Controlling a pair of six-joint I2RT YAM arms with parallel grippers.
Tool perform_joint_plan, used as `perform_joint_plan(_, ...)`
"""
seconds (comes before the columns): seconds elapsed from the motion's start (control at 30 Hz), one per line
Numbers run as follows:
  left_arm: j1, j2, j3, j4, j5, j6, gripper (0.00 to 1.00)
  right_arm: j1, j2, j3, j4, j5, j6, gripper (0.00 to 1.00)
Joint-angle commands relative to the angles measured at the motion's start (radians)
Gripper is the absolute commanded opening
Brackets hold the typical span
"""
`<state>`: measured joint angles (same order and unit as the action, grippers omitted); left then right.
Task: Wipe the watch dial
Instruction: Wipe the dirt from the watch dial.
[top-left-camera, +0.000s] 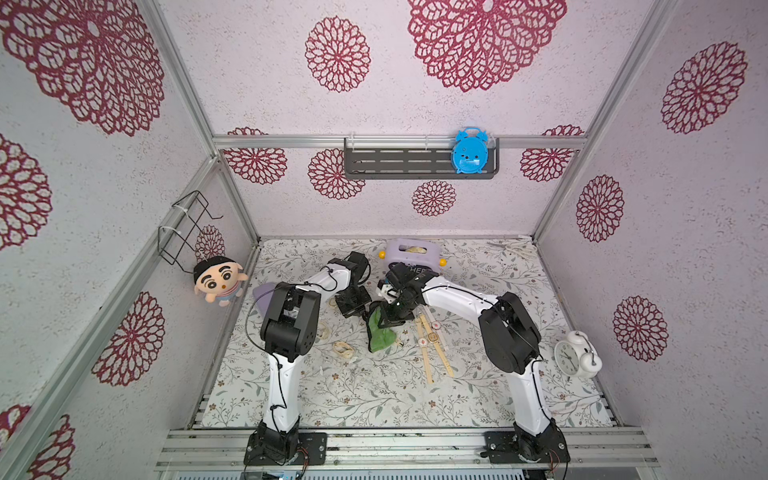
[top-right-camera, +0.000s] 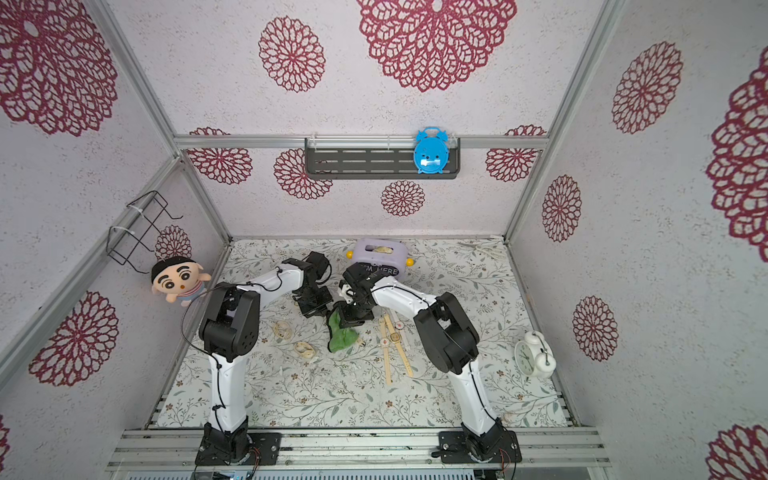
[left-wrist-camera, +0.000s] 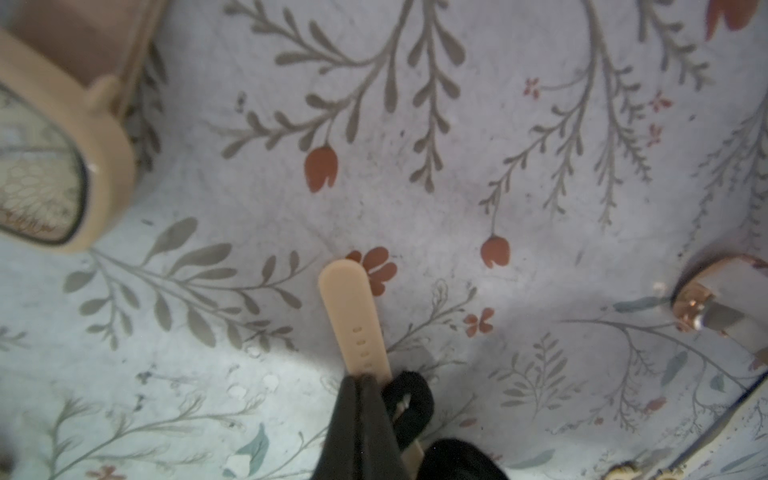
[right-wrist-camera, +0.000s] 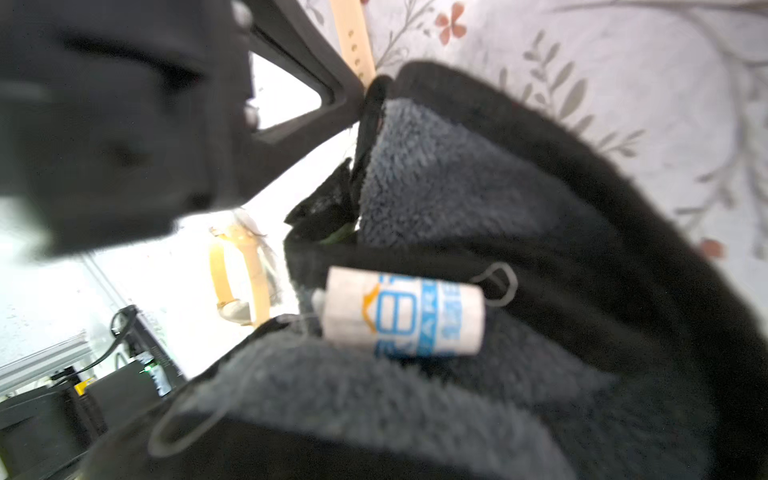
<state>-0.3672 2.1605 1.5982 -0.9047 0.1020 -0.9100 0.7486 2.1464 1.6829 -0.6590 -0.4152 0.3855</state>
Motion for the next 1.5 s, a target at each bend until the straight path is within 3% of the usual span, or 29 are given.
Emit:
perform_joint_plan(0.0,-0.026,0.084,-0.020,0.091,0.027,0.003,0.00,0.011,0.075,0.034,-0.105,0.125,-0.011,0.00)
perform_joint_plan(0.23,-0.027,0.086,-0.023,0.100,0.029,0.000,0.00,0.017,0.085,-0.029,-0.239,0.338,-0.050,0.00)
perform_joint_plan(0.47,-0.024,0.090,-0.019,0.101,0.033,0.000,0.00,-0.018,-0.032,-0.232,-0.194,0.302,-0.016,0.00)
perform_joint_plan(0.67,-0.024,0.088,-0.014,0.094,0.034,0.008,0.00,-0.038,-0.129,-0.294,-0.234,0.300,-0.026,0.00)
perform_joint_plan(1.17,-0.043,-0.015,0.096,-0.003,-0.011,-0.008,0.00,-0.072,-0.132,-0.006,-0.282,0.078,-0.055,0.00)
perform_joint_plan(1.47,-0.062,-0.103,0.137,-0.091,-0.035,-0.059,0.02,-0.123,-0.212,-0.011,-0.242,0.014,-0.020,0.00)
